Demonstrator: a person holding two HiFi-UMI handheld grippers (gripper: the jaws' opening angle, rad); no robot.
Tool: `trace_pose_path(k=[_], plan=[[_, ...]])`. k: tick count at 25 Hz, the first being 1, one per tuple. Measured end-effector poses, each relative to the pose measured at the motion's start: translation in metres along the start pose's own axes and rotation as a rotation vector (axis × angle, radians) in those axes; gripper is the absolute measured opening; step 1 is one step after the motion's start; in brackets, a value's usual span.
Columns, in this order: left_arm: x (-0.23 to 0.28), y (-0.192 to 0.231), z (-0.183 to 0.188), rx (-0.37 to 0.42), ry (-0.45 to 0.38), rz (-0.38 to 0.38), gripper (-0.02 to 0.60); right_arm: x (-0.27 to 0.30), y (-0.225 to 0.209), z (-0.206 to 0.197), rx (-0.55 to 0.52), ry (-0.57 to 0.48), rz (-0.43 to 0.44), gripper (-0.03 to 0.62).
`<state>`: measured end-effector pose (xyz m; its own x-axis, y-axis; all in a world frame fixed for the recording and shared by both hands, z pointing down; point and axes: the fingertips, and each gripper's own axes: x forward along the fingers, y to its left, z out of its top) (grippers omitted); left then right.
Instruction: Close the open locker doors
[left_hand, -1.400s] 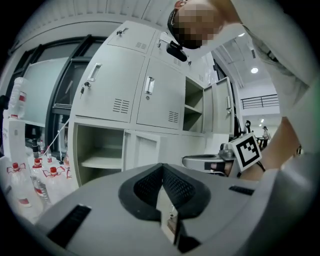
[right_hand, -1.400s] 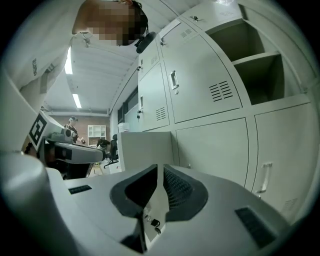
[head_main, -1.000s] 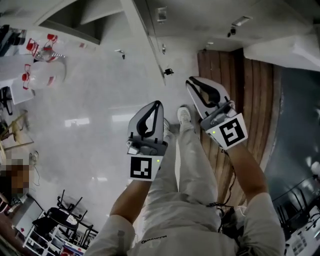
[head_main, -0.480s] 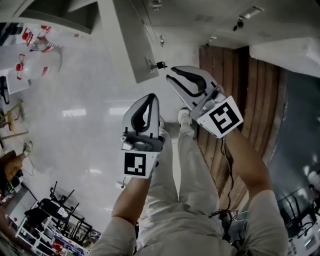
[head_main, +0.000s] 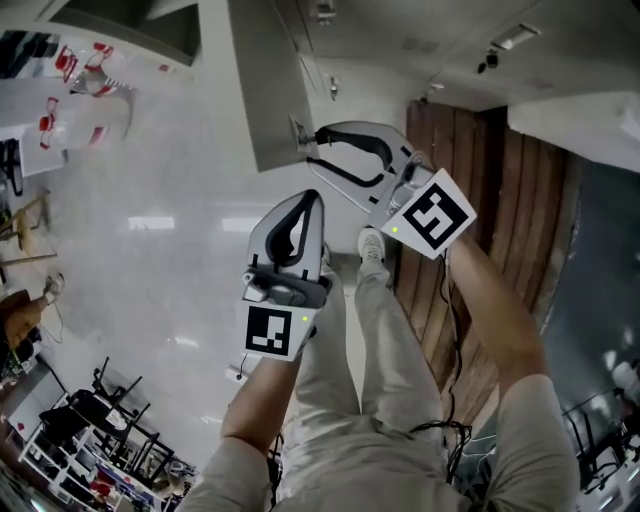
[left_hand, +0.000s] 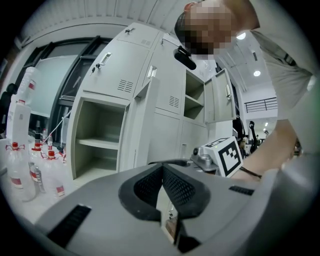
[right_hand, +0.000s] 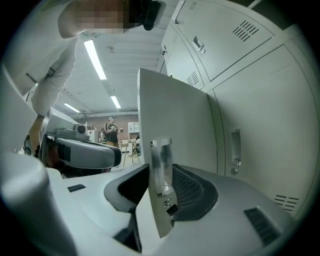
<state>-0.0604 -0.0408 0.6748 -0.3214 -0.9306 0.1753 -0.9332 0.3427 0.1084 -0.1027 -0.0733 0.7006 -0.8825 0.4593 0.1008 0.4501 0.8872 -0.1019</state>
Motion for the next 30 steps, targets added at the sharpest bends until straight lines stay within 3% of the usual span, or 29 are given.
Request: trace_pose_path(k=[12,17,22,30], plan=[[-0.006,0.007,0.000,-0.027,0.004,-0.011,0.003,0.020,0.023,-0.006,-0.065,0.091,0.153,0.164],[-0.008,0.009,-0.009,-0.039,0.022,-0.010,0.002,0.028,0.019,-0.008,-0.056,0.065,0.136,0.168],[-0.008,0.010,-0.010,-0.049,0.023,-0.009,0.002,0.038,0.024,-0.008,-0.082,0.079,0.171,0.160],[-0.010,0.025,-0.006,-0.058,0.003,0.048,0.002,0.053,0.029,-0.008,-0.077,0.064,0.175,0.132]])
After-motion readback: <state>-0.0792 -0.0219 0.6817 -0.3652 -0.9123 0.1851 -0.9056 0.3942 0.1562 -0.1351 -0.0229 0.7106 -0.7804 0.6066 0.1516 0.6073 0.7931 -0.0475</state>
